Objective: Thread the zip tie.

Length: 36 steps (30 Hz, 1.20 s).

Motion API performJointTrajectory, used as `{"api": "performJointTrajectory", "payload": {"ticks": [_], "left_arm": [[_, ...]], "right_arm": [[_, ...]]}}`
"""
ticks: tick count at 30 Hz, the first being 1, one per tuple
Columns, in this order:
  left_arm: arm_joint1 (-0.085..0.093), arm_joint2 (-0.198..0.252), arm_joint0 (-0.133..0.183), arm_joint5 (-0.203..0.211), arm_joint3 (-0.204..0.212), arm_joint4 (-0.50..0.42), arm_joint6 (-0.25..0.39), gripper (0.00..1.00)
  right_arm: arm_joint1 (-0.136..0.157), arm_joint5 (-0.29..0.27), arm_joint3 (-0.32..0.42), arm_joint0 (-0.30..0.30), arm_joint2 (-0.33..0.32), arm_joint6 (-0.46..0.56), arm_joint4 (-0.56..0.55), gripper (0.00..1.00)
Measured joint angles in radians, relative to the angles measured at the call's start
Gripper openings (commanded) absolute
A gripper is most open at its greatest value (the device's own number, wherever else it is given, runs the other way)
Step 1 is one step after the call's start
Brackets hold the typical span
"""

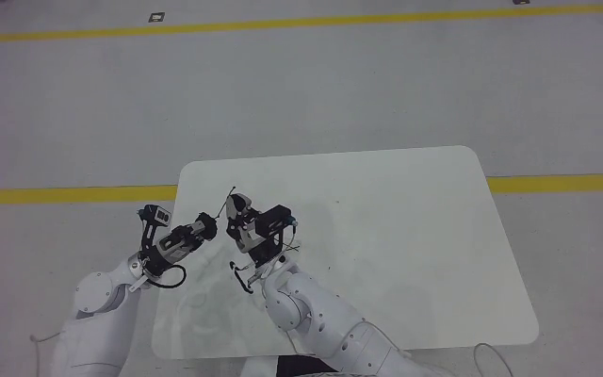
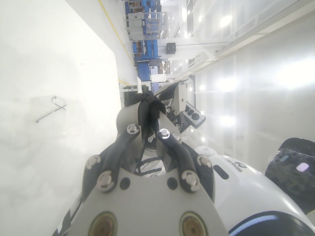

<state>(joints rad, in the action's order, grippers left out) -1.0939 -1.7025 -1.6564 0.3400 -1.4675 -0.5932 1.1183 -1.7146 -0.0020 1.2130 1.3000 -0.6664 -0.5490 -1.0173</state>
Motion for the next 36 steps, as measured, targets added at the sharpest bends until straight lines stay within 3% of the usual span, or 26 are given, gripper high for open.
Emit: {"api": "performJointTrajectory", "payload": {"ticks": [28,36], "left_arm": [[0.0,0.0,0.0,0.0,0.0,0.0,0.0,0.0],[0.0,0.0,0.0,0.0,0.0,0.0,0.0,0.0]], "right_arm": [[0.002,-0.002,-0.003,0.009,-0.013,0.01,-0.017,0.0],[0.003,-0.029,-0.003,0.01,-0.013,0.005,-0.017,0.0]]}}
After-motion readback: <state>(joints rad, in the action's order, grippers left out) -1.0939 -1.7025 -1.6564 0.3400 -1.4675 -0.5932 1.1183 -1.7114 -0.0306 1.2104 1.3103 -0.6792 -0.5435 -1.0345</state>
